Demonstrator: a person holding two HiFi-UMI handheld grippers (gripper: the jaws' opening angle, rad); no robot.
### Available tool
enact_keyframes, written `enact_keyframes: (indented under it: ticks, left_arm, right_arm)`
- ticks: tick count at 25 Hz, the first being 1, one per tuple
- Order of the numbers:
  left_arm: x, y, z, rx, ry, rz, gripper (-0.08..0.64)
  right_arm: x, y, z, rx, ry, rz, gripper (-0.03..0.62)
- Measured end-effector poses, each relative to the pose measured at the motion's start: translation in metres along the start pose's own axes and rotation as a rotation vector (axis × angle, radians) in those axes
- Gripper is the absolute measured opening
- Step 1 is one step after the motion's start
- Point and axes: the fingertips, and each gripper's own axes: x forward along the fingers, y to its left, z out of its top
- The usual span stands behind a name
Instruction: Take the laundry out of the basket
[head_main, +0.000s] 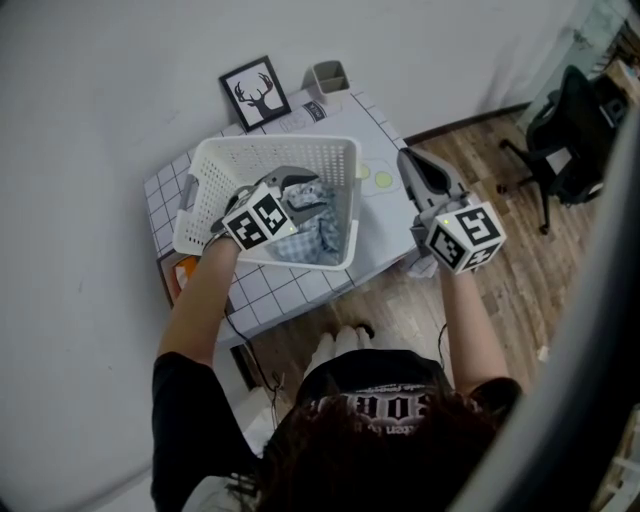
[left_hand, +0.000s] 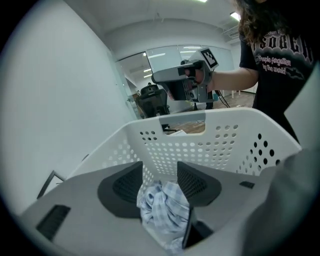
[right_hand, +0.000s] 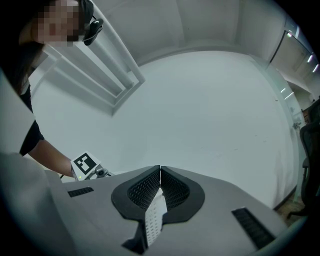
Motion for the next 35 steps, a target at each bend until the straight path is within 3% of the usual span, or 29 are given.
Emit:
enact_keyframes:
  ticks: [6,12,19,24,31,35]
  left_arm:
    - [0.020,-0.012,-0.034,-0.012,0.121,-0.106,0.332]
    - [0.039,-0.024,-0.049,-0.099,0.193,-0.196,0.459]
    - [0.062,-0.036,-0.070,-0.155,0.286,-0.261,0.503]
    - [0.072,-0.057,-0.095,-0.141,0.399,-0.338,0.535]
    - [0.076,-0.062,-0.102,-0.181,0.418,-0.345,0.535]
    - [0.077,-0.063,-0.100,-0.159,0.418,-0.352,0.526]
  right_arm:
    - [0.005,-0.004,-0.005,0.012,0.008,0.003,0.029]
    - [0.010,-0.005,-0.011,0.004,0.026,0.006,0.029]
    - [0.010,-0.007,-0.014,-0.020,0.038,-0.001,0.029]
    - [0.007,-0.009,-0.016,-0.036,0.048,-0.013,0.029]
    - [0.005,-0.009,-0.018,-0.034,0.052,-0.017,0.029]
    - [0.003,-0.010,-0.020,-0.035,0.055,-0.020,0.029]
